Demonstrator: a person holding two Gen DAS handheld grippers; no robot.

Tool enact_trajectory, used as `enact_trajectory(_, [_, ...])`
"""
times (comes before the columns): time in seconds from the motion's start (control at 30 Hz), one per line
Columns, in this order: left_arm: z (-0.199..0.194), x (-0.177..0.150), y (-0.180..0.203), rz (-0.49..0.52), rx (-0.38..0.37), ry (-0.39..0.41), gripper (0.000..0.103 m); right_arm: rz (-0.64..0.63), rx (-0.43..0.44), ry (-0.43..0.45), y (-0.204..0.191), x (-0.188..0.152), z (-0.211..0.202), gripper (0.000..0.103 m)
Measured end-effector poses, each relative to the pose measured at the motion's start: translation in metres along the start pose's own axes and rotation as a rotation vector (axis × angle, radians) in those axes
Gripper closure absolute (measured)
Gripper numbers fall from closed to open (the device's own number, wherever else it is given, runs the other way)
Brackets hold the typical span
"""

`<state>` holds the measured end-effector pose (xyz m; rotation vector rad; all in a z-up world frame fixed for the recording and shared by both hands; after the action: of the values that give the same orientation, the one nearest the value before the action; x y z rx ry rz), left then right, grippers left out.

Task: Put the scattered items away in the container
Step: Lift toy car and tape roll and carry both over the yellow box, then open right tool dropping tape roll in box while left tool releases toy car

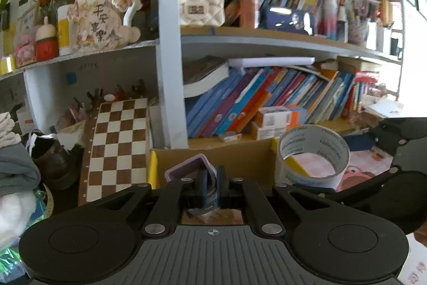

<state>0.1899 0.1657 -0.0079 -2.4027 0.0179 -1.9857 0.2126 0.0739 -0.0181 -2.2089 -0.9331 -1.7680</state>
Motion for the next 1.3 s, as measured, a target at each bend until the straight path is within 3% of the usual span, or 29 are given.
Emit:
enact_trajectory(0.43, [0.031, -0.025, -0.015, 0.004, 0.020, -0.080, 0.098, -0.118, 0.055, -0.051, -0.011, -0.008, 0.056, 0.023])
enact_trajectory(0.7, [0.047, -0.039, -0.016, 0.021, 0.004, -0.128, 0.098, -0.139, 0.086, -0.094, -0.015, -0.019, 0.083, 0.023])
enact_trajectory(0.87, [0.057, -0.046, -0.011, 0.087, -0.009, -0.139, 0.098, -0.151, 0.098, -0.124, -0.018, -0.028, 0.099, 0.023])
enact_trajectory(1.3, [0.080, -0.062, -0.013, 0.101, -0.018, -0.208, 0.098, -0.155, 0.151, -0.209, -0.020, -0.040, 0.125, 0.023])
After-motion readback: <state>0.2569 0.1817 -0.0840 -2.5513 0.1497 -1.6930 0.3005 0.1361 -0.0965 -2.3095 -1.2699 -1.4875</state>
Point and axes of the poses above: each gripper's, at about its wrist camera, not at the fingertips, and z roughly the way its jaws point, y to its right, x to its top, the point moved 8 cm from there along z, roughly the way its jaws point, and after that the axes turned 14 degrees about y, right-handed, at the moved point
